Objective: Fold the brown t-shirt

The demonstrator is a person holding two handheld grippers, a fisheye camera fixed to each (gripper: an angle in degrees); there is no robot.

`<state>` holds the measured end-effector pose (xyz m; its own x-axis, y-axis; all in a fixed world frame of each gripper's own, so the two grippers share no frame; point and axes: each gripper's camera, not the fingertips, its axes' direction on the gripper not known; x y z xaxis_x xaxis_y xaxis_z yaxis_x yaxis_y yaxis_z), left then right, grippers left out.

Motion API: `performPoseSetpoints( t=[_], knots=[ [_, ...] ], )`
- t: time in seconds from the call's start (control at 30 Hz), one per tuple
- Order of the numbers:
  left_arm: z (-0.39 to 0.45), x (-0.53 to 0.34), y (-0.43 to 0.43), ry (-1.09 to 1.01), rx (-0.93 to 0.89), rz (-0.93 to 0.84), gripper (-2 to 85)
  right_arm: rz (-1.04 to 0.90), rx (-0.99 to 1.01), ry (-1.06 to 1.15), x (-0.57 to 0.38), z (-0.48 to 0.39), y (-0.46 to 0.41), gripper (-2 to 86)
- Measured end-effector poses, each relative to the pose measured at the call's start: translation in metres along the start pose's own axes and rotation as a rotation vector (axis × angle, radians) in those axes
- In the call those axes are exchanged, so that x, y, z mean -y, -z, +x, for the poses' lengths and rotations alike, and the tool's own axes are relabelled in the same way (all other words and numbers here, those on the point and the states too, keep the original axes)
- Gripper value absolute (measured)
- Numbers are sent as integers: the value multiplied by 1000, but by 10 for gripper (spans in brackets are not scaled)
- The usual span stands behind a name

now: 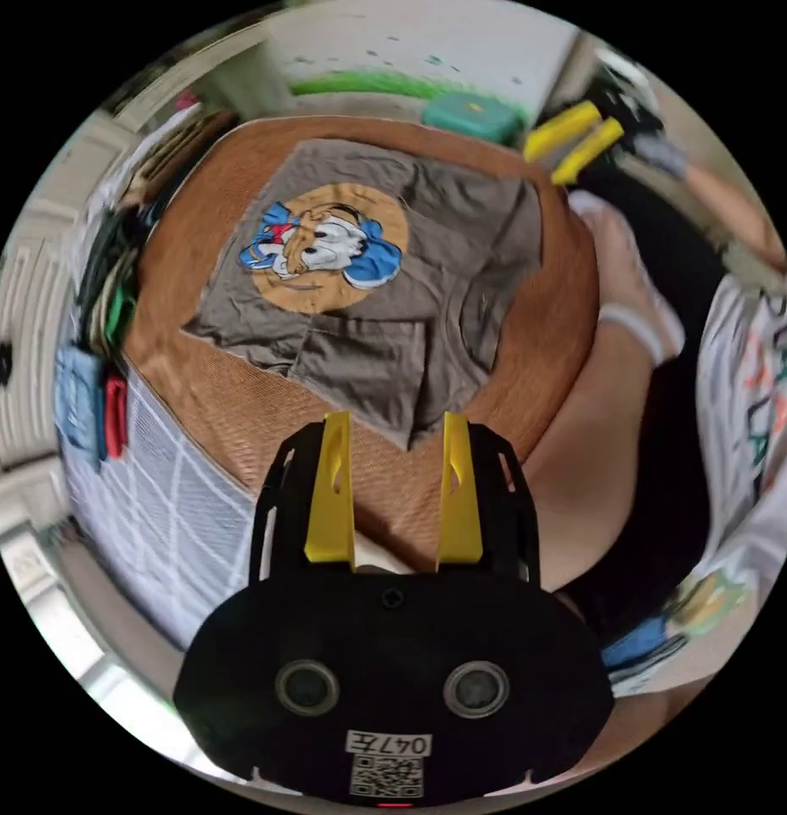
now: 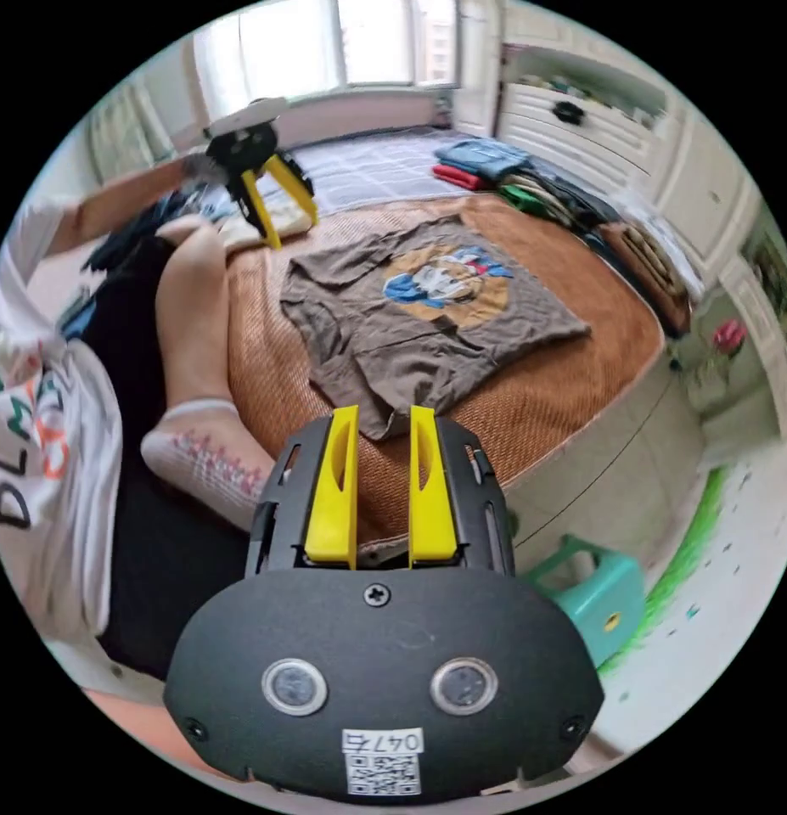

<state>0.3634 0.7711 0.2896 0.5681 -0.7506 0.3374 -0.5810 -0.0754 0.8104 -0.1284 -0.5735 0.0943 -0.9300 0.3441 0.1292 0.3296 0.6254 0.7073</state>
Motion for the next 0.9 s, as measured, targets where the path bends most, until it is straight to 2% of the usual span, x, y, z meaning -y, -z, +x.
performPoseSetpoints(
  t=[0.13, 0.3, 0.5, 0.63, 0.77, 0.9],
  knots=[
    [28, 17, 2, -111, 17, 13, 141, -103, -50, 171, 23, -19, -9, 77],
    [61, 55, 2, -207, 137, -23, 130, -211, -70, 327, 45, -45, -16, 70],
    [79, 80, 20, -292, 109, -13, 105, -222, -120, 451, 61, -79, -15, 39],
    [91, 92, 32, -339, 142, -21, 102, -215, -166, 476, 72, -89, -5, 34],
    [106, 98, 47, -350, 273, 15, 99, -190, -155, 467, 84, -91, 5, 39],
    [112, 104, 46, -360, 279, 11, 95, -204, -189, 482, 92, -94, 12, 33]
  ],
)
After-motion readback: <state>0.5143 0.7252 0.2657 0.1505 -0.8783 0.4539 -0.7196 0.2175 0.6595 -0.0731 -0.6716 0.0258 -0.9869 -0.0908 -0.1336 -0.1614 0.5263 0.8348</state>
